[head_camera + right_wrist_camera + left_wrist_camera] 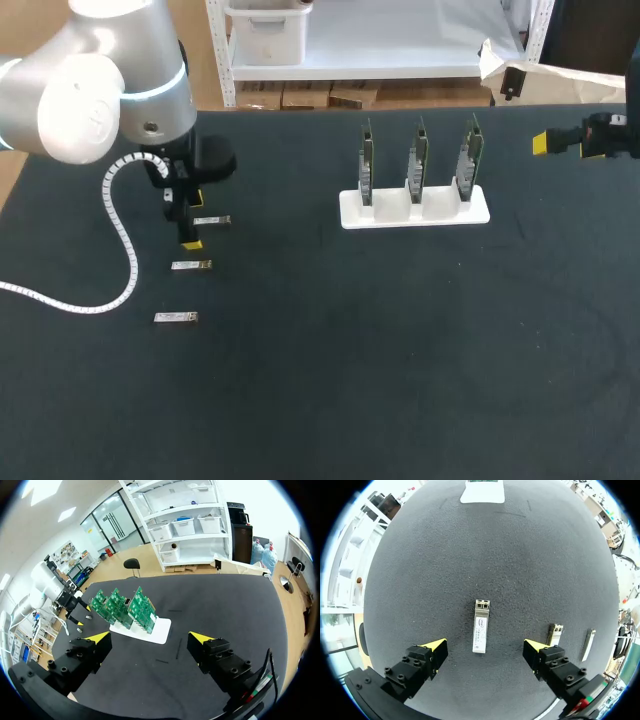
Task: Pick up the optical module with the left hand, and insert it into the network port with the right hand.
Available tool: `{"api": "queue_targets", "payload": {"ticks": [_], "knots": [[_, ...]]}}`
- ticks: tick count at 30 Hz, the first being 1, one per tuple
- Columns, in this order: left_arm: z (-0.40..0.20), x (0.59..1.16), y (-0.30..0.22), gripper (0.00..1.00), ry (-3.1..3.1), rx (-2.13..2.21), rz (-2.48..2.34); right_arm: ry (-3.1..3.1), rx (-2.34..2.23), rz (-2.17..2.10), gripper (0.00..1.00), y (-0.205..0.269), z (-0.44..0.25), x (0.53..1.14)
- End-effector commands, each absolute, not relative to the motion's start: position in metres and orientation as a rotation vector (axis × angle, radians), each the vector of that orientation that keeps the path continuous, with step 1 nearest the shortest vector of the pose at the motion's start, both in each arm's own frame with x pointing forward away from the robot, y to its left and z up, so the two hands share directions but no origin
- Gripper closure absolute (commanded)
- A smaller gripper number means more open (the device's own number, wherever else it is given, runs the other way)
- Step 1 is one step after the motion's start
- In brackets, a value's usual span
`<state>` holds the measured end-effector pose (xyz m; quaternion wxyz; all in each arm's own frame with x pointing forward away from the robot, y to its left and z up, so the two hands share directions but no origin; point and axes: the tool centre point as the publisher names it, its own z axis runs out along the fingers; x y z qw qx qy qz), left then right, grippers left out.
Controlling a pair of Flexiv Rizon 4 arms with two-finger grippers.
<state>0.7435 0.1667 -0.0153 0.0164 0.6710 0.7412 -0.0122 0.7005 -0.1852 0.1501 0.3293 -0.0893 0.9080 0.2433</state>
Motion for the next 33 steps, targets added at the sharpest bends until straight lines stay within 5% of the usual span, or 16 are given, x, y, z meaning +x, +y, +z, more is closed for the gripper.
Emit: {"api": "queue_targets", "payload": {"ticks": [1, 15, 16, 18, 19, 33], "knots": [[-0.0157, 0.7427, 0.1674, 0.0, 2.304, 2.09, -0.023, 2.376, -0.231, 0.632, 0.0, -0.1847, 0.1507, 0.6996], [-0.0175, 0.7438, 0.1661, 0.0, 2.305, 2.097, -0.01, 2.376, -0.231, 0.632, 0.0, -0.1847, 0.1507, 0.6996], [-0.0175, 0.7437, 0.166, 0.13, 2.306, 2.097, -0.013, 2.376, -0.231, 0.632, 0.0, -0.1847, 0.1507, 0.6996], [-0.0189, 0.7433, 0.1657, 0.88, 2.319, 2.091, -0.02, 2.376, -0.231, 0.632, 0.0, -0.1847, 0.1507, 0.6996], [-0.0198, 0.7431, 0.166, 1.0, 2.323, 2.089, -0.021, 2.376, -0.231, 0.632, 0.0, -0.1847, 0.1507, 0.6996], [-0.0222, 0.7364, 0.1694, 1.0, 2.352, 2.088, -0.014, 2.376, -0.231, 0.632, 0.0, -0.1847, 0.1507, 0.6996]]}}
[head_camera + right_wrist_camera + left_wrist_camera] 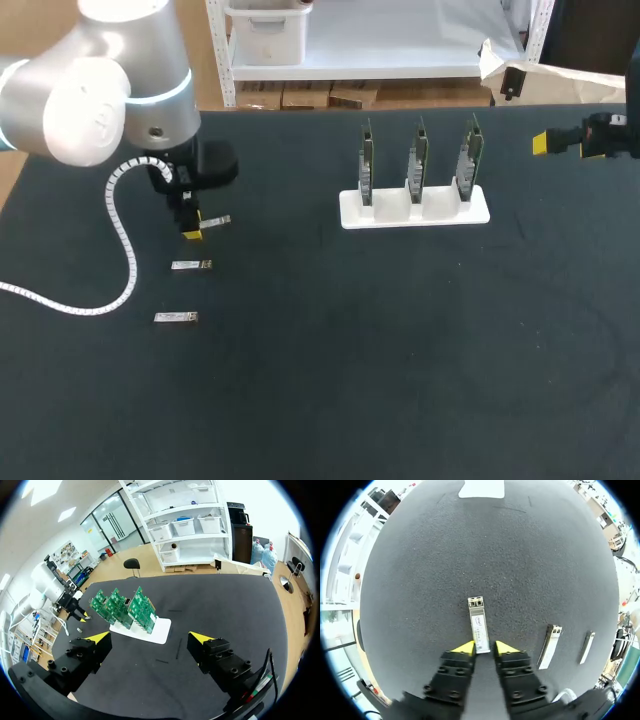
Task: Pick up the optical module with the left hand, and insert it into the network port with the right hand.
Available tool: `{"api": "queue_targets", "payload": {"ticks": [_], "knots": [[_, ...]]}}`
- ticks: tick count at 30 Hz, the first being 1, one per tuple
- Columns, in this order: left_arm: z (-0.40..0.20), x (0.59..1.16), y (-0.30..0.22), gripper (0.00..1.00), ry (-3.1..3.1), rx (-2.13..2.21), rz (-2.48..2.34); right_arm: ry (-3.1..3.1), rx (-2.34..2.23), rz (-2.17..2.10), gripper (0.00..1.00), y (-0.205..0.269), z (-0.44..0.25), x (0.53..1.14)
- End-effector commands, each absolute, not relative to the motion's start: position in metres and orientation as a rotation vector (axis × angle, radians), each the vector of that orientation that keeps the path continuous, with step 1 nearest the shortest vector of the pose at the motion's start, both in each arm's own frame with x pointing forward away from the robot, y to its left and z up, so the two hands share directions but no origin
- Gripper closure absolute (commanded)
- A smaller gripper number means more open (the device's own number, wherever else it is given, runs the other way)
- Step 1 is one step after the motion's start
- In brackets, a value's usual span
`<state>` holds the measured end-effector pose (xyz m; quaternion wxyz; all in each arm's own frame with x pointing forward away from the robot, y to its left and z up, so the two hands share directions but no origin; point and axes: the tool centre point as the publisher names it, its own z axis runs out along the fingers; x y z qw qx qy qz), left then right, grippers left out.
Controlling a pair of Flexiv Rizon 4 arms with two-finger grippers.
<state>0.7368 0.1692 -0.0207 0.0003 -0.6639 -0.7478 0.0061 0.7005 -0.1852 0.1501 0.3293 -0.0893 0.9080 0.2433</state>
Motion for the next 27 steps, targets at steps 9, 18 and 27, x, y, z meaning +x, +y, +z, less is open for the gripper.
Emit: {"api": "queue_targets", "payload": {"ticks": [9, 18, 27], "knots": [[-0.02, 0.733, 0.169, 1.0, -2.369, -2.065, 0.024, 2.376, -0.231, 0.632, 0.0, -0.185, 0.151, 0.7], [0.053, 0.755, 0.159, 1.0, -2.701, -2.082, 0.419, 2.376, -0.231, 0.632, 0.0, -0.185, 0.151, 0.7], [0.148, 0.774, 0.141, 1.0, -2.914, -2.177, 0.865, 2.376, -0.231, 0.632, 0.0, -0.185, 0.151, 0.7]]}}
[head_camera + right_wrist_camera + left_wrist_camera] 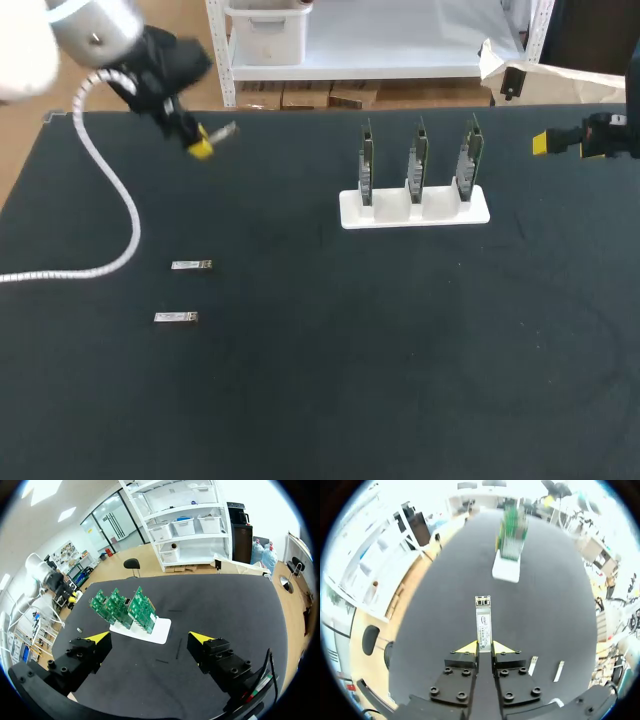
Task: Pick up the optical module with the left hand, and insert it into the network port with the right hand.
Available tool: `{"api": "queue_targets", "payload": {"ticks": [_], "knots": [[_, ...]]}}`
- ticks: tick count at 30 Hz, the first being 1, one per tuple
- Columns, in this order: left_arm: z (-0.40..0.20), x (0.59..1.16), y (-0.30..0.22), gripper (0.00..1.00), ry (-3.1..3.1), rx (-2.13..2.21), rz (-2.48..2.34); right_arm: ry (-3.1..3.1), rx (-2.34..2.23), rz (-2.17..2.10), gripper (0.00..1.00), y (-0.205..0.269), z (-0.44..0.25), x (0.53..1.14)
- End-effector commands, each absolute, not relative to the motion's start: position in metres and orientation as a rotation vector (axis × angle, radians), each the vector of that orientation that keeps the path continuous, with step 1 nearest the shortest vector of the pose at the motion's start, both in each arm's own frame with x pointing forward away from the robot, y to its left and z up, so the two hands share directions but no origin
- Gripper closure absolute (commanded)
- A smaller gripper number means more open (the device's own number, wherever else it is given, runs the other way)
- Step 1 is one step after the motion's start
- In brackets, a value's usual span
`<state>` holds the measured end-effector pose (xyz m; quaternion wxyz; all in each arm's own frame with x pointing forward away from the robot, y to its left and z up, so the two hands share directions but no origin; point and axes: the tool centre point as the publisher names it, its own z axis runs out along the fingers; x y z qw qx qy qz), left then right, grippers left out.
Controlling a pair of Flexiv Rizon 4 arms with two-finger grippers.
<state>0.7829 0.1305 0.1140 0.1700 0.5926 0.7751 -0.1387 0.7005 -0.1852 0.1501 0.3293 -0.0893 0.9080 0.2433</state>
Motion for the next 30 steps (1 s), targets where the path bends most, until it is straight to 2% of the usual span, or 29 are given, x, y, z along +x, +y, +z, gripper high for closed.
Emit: {"api": "queue_targets", "payload": {"ticks": [1, 19, 30], "knots": [[0.154, 0.775, 0.14, 1.0, 1.968, 1.462, -0.595, 2.376, -0.231, 0.632, 0.0, -0.185, 0.151, 0.7], [0.165, 0.77, 0.139, 1.0, 1.927, 1.408, -0.609, 2.376, -0.231, 0.632, 0.0, -0.185, 0.151, 0.7], [0.209, 0.776, 0.026, 1.0, 1.555, 1.362, -0.881, 2.376, -0.231, 0.632, 0.0, -0.185, 0.151, 0.7]]}}
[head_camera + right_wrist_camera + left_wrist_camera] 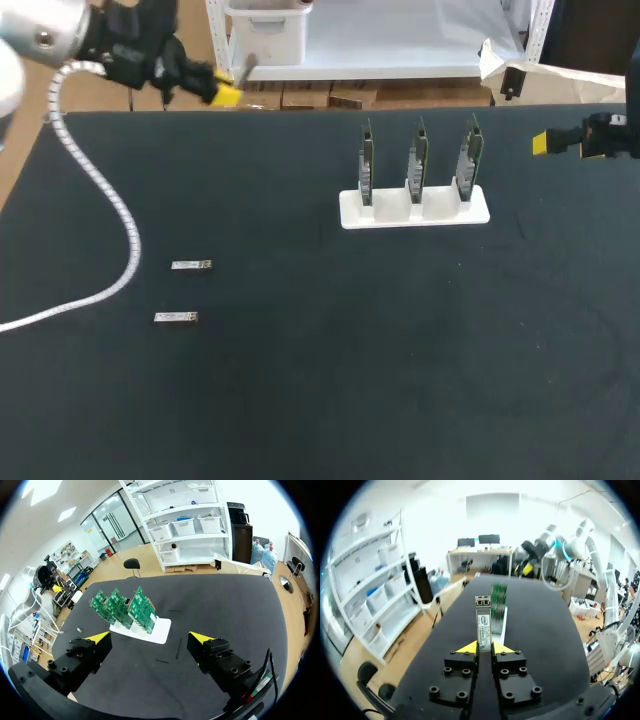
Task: Pick up the optical module with the left hand, and insert it into the network port with the right hand.
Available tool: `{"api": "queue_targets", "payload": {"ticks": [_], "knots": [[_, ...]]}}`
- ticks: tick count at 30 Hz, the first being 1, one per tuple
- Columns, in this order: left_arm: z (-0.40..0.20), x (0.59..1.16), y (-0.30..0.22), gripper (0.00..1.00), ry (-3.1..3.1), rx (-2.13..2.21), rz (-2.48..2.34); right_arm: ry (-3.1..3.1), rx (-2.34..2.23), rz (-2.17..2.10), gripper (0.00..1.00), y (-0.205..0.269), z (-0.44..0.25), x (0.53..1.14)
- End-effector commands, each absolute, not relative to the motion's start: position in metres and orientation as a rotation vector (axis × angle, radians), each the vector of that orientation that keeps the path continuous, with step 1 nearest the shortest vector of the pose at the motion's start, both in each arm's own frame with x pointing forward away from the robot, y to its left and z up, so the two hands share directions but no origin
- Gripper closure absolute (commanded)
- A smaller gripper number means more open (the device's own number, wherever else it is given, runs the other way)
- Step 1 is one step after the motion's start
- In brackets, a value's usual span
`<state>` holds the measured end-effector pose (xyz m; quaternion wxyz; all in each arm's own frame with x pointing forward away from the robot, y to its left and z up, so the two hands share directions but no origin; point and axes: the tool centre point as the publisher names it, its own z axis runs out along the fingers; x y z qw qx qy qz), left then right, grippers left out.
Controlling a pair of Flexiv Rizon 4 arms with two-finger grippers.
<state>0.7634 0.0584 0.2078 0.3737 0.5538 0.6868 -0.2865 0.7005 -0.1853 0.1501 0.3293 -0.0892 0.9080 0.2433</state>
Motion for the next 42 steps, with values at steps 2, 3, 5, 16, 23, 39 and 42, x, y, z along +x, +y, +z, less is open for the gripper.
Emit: {"api": "queue_targets", "payload": {"ticks": [2, 3, 5, 16, 23, 39, 42], "knots": [[0.211, 0.777, 0.01, 1.0, 1.512, 1.396, -0.892, 2.376, -0.231, 0.632, 0.0, -0.185, 0.151, 0.7], [0.211, 0.777, 0.004, 1.0, 1.496, 1.395, -0.921, 2.376, -0.231, 0.632, 0.0, -0.185, 0.151, 0.7], [0.208, 0.778, -0.004, 1.0, 1.482, 1.385, -0.959, 2.376, -0.231, 0.632, 0.0, -0.185, 0.151, 0.7], [0.206, 0.773, -0.051, 1.0, 1.388, 1.286, -1.11, 2.376, -0.231, 0.632, 0.0, -0.185, 0.151, 0.7], [0.203, 0.774, -0.073, 1.0, 1.361, 1.329, -1.147, 2.376, -0.231, 0.632, 0.0, -0.185, 0.151, 0.7], [0.188, 0.775, -0.094, 1.0, 1.382, 1.19, -1.185, 2.376, -0.231, 0.632, 0.0, -0.185, 0.151, 0.7], [0.187, 0.775, -0.1, 1.0, 1.344, 1.193, -1.197, 2.376, -0.231, 0.632, 0.0, -0.185, 0.151, 0.7]]}}
